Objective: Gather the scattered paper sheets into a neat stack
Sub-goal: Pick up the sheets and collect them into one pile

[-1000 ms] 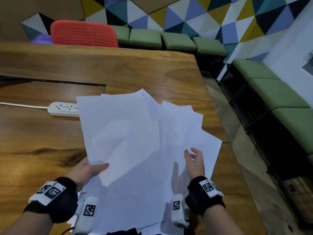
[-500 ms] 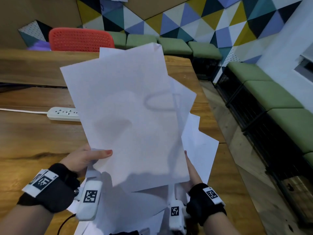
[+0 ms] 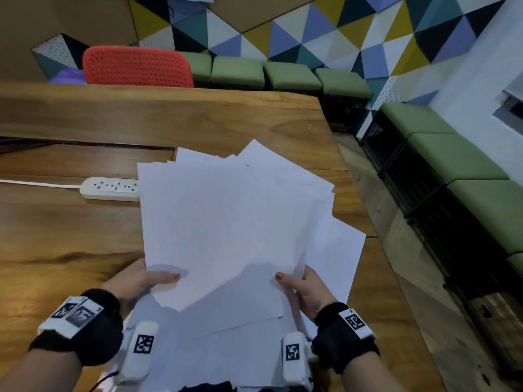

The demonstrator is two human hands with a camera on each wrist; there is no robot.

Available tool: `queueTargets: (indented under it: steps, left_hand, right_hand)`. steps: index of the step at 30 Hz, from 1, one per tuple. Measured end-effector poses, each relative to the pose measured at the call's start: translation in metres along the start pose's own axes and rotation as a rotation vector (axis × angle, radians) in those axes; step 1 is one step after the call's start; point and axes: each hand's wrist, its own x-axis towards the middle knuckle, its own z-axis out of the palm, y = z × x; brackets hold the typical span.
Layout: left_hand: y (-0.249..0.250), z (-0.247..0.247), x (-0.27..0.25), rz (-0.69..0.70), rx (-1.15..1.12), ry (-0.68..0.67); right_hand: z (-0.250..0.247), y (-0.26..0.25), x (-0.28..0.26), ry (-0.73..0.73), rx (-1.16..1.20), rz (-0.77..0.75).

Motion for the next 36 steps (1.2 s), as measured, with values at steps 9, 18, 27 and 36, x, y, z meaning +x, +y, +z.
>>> queueTargets:
  steps: [9, 18, 27, 36]
  left_hand:
    - [-0.004, 0.017, 0.02, -0.024, 0.034, 0.074]
    - [-0.02, 0.019, 0.024, -0.033, 0.041, 0.155]
    - [-0.033, -0.016, 0.022, -0.011, -0.088, 0.434]
    - [-0.033, -0.006, 0.036, -0.024, -0.168, 0.416]
  right_hand:
    - [0.018, 0.0, 0.012, 0.234, -0.241, -0.002]
    - [0.035, 0.01, 0.015, 0.274, -0.242, 0.015]
    - [-0.055, -0.022, 0.024, 0.753, -0.91, 0.142]
    - [0.007, 0.01, 0.015, 0.218, -1.472, 0.335]
